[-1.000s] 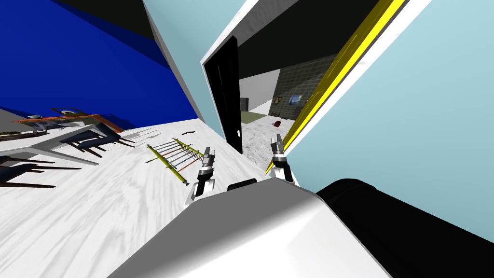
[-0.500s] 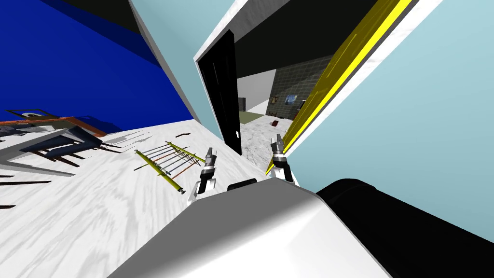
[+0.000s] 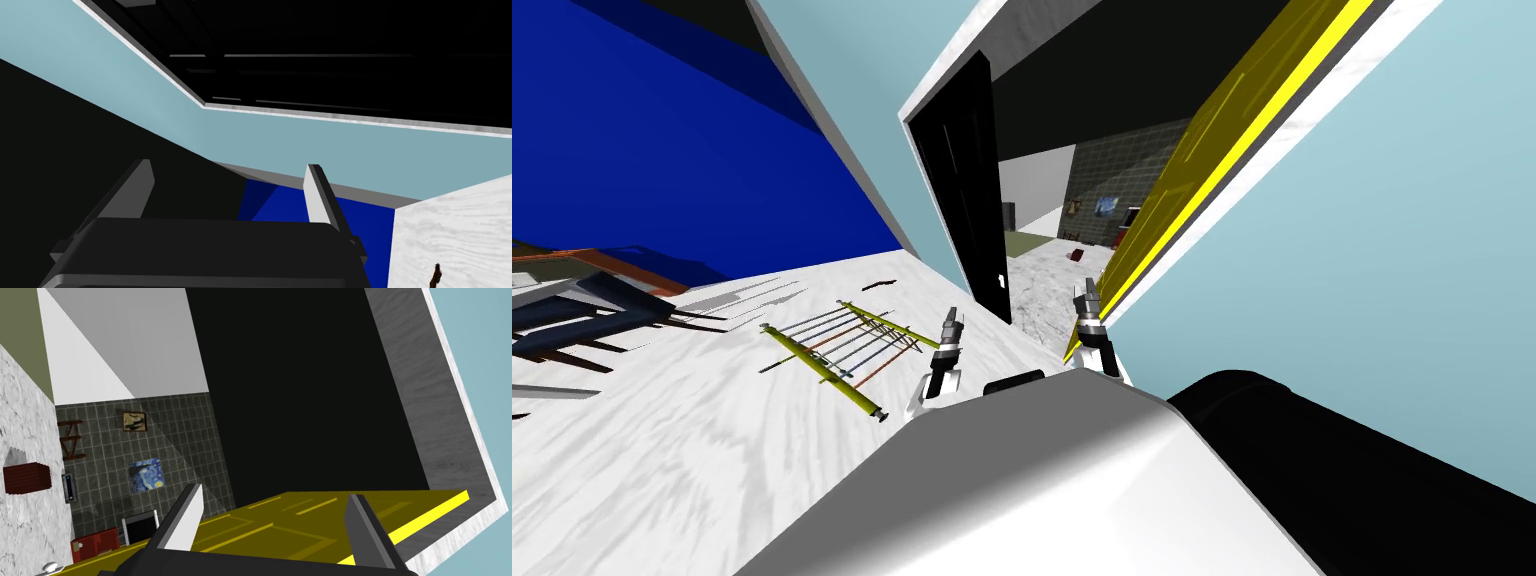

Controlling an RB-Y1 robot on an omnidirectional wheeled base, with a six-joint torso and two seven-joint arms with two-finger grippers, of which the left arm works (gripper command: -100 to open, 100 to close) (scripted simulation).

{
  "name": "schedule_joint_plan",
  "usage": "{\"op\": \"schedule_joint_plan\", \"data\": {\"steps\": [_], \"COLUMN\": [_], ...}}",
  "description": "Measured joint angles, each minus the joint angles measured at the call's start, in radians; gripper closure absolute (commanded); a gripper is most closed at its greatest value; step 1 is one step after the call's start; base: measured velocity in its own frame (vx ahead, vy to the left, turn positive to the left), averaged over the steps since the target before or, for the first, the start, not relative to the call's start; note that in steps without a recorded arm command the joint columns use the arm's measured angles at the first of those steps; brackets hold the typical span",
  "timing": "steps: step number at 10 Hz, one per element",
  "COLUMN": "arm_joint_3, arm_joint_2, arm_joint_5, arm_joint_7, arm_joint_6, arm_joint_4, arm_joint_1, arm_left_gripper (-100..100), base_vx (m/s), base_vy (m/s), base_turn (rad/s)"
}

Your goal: Push the door open

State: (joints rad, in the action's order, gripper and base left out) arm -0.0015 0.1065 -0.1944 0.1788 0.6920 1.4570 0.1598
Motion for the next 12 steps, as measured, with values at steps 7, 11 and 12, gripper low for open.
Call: {"op": "schedule_joint_plan", "data": {"steps": [7,11,12], "arm_joint_3": [-0.006,-0.008,-0.010], "arm_joint_2": [0.000,0.004,0.002], "arm_joint_5": [-0.018,-0.026,-0.029], "arm_joint_7": [0.009,0.017,0.018], "arm_joint_6": [0.034,0.056,0.058], "arm_joint_4": [-0.179,-0.272,-0.289], "arm_joint_1": [-0.082,-0.121,-0.129], "arm_left_gripper": [-100,-100,-100], "base_vx": [0.096,0.078,0.079], "base_vy": [0.064,0.061,0.070], "base_turn": [-0.123,-0.104,-0.111]}}
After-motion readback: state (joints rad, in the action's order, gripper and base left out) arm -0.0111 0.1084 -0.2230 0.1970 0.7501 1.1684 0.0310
